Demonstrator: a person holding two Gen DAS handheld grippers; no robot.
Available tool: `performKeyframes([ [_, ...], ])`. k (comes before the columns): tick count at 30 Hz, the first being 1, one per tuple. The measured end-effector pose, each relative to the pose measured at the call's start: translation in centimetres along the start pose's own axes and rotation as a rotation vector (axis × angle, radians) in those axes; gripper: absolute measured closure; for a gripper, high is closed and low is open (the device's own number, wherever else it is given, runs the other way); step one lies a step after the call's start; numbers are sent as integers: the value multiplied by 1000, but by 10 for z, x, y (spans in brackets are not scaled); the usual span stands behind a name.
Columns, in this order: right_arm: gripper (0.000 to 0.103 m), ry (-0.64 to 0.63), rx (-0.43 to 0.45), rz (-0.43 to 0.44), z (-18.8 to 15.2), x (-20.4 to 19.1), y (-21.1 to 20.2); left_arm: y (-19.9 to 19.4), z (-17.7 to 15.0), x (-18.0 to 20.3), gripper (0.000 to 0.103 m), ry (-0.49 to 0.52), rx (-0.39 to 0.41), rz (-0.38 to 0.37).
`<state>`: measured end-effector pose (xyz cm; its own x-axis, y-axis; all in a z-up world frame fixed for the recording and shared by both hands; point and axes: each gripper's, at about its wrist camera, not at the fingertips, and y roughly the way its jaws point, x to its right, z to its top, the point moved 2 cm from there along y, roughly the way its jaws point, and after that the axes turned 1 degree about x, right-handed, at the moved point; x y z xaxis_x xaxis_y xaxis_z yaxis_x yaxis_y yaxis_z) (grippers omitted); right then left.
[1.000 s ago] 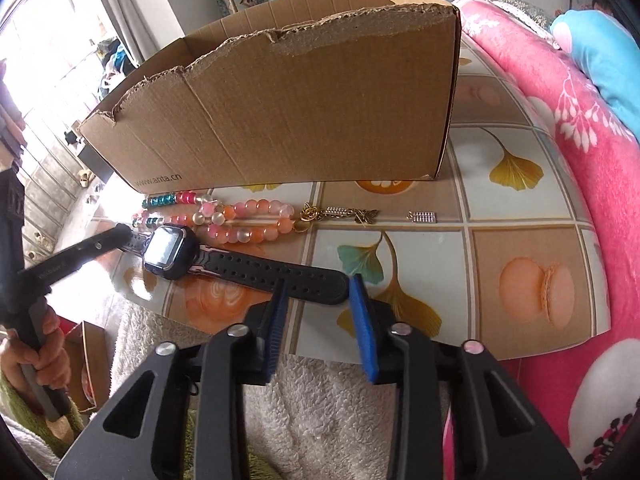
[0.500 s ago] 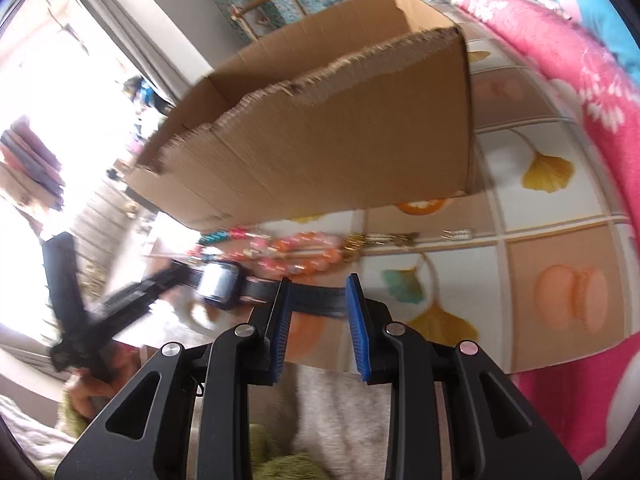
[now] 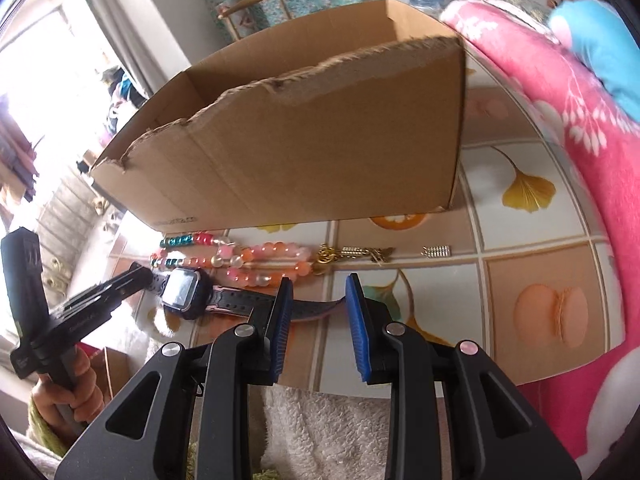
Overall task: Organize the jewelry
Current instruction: 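Close the left tool on the black watch strap beside the purple watch face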
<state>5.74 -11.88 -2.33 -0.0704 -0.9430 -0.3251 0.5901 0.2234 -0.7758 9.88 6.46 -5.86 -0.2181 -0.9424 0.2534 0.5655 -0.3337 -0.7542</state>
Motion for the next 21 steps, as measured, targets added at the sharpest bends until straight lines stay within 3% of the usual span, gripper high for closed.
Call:
performKeyframes([
  [15, 76, 4, 34, 56, -7, -5, 1, 0, 0, -1, 76, 1, 10, -4],
  [21, 76, -26, 52, -26, -8, -6, -2, -1, 1, -1, 76, -2, 15, -7],
])
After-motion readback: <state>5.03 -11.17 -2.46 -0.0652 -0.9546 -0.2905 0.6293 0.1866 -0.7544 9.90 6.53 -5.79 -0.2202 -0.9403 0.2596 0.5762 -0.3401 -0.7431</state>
